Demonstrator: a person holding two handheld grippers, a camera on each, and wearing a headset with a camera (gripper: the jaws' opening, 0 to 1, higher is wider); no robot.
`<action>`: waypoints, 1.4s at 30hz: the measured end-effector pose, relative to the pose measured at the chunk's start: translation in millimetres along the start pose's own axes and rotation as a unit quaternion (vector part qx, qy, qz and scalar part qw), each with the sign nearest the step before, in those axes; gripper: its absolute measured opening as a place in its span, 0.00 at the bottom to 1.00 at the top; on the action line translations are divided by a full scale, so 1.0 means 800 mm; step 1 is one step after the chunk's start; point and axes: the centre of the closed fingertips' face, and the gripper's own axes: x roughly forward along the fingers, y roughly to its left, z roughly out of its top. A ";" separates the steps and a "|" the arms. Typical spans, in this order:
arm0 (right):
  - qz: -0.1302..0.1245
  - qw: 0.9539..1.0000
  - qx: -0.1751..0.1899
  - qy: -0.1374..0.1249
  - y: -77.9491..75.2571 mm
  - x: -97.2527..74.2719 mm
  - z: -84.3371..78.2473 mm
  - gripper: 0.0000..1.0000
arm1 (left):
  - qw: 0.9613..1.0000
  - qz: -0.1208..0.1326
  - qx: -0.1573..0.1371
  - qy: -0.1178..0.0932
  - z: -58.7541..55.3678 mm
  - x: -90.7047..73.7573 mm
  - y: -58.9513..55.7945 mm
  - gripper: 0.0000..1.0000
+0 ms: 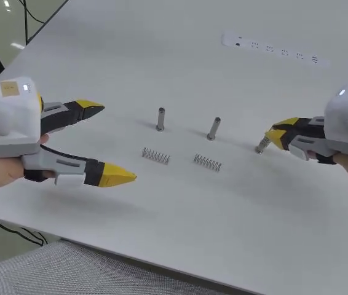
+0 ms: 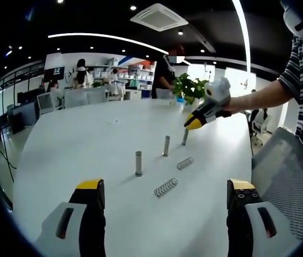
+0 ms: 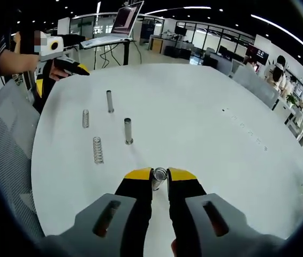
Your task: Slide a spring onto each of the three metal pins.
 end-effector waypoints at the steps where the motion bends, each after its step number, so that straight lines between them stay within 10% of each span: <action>1: 0.001 1.000 -0.001 0.001 0.000 0.001 -0.001 0.12 | 1.000 0.000 0.000 0.000 0.000 0.000 0.000 0.94; 21: 0.009 1.000 0.007 0.013 0.008 0.010 -0.013 0.13 | 1.000 -0.005 0.003 0.000 0.002 0.002 -0.005 0.93; 42: -0.005 0.996 0.085 -0.034 0.001 -0.010 0.005 0.26 | 1.000 -0.005 0.013 -0.003 0.013 -0.001 -0.008 0.94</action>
